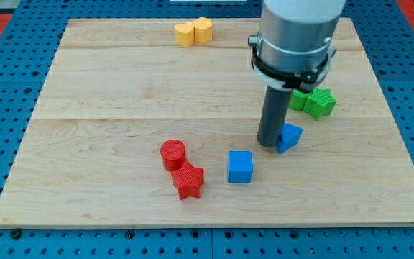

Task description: Push blue triangle a bit down

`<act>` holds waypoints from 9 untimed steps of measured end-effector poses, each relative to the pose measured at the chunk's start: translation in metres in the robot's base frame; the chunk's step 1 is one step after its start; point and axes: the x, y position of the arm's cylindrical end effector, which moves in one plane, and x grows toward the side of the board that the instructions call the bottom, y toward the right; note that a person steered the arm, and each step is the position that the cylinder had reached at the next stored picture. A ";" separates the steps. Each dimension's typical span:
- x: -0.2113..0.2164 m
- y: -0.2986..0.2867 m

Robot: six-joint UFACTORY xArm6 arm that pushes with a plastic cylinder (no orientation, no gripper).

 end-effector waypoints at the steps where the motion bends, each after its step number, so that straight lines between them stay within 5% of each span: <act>1: -0.028 0.003; 4: 0.063 0.121; 6: 0.024 0.096; 9: 0.031 0.023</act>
